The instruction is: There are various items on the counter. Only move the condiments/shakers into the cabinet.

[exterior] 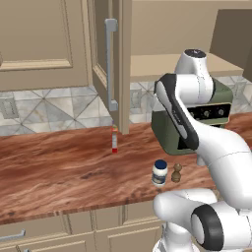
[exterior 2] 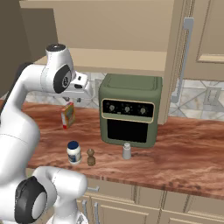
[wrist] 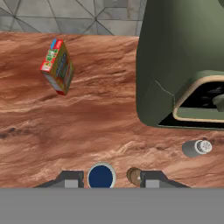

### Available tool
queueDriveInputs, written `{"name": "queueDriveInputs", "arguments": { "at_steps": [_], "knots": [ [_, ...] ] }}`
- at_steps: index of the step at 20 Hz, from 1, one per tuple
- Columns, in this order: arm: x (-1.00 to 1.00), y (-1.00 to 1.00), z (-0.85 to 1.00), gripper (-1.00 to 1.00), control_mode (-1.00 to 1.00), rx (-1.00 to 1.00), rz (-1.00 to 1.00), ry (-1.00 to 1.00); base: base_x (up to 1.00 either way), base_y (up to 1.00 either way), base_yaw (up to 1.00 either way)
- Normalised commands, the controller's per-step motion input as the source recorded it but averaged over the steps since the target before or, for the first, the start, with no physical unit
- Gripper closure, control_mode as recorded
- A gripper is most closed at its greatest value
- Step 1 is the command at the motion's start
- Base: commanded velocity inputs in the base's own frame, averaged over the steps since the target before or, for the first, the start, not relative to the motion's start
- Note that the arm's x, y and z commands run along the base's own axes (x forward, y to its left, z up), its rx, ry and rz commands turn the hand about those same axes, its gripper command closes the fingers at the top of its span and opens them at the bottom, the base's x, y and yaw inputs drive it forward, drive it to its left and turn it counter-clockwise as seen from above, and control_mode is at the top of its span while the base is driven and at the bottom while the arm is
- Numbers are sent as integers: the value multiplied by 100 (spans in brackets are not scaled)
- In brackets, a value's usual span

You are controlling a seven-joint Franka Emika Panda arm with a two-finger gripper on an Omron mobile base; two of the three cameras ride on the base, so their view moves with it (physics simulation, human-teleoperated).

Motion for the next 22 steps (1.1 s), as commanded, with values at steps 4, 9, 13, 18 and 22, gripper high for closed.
{"name": "queueDriveInputs", "arguments": {
  "at_steps": [4,9,13,18,22],
  "knots": [
    [-13,-4,0,-100,-100,0,0,-2,0,0,0],
    [-39,-7,-3,-100,-100,1,0,-8,0,0,0],
    [-43,0,-25,-100,-100,0,-5,-5,0,0,0],
    [-48,0,-42,-100,-100,0,-15,-12,0,0,0],
    [-58,4,-38,-100,-100,0,-15,-23,0,0,0]
  ]
}}
